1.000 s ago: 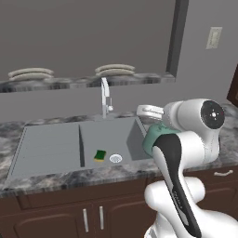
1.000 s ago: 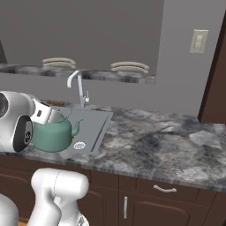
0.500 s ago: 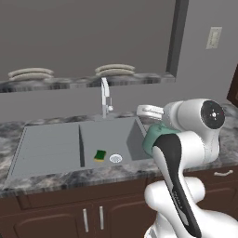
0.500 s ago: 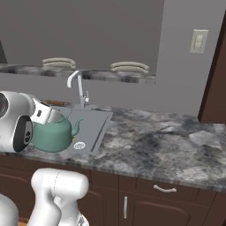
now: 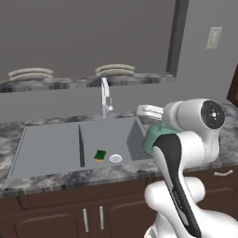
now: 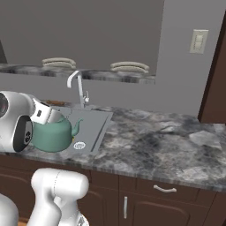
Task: Open the cabinet, pick the kettle from the cabinet, and place it in the sink.
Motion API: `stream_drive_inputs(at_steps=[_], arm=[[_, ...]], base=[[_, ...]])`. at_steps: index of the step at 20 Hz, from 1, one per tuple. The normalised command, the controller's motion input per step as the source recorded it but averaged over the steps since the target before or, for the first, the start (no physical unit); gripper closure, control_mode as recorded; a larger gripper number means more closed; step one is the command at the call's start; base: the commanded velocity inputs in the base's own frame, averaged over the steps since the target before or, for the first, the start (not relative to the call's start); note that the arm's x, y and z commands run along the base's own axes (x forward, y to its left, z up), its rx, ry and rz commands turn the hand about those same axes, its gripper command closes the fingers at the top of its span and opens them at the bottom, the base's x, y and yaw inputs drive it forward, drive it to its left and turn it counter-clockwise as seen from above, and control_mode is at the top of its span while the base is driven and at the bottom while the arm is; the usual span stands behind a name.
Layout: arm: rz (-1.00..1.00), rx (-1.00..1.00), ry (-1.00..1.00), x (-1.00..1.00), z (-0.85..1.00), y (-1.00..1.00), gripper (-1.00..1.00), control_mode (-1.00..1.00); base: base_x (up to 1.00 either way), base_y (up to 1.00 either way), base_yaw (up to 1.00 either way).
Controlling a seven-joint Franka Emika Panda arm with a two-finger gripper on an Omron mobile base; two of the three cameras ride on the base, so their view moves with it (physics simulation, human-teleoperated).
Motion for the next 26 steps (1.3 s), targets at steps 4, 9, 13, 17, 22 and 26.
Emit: stream_drive_inputs(at_steps=[4,9,13,17,22,26], arm=[[0.00,0.00,0.00,0.00,0.00,0.00,1.00,1.00],[0.00,0.00,0.00,0.00,0.00,0.00,1.00,1.00],[0.00,0.00,0.00,0.00,0.00,0.00,1.00,-1.00],[0.00,0.00,0.00,0.00,0.00,0.00,1.00,-1.00],[0.00,0.00,0.00,0.00,0.00,0.00,1.00,-1.00],[0.00,0.00,0.00,0.00,0.00,0.00,1.00,-1.00]], base=[[0.00,0.00,0.00],[0.00,0.00,0.00],[0.00,0.00,0.00],[0.00,0.00,0.00],[0.00,0.00,0.00],[0.00,0.00,0.00]])
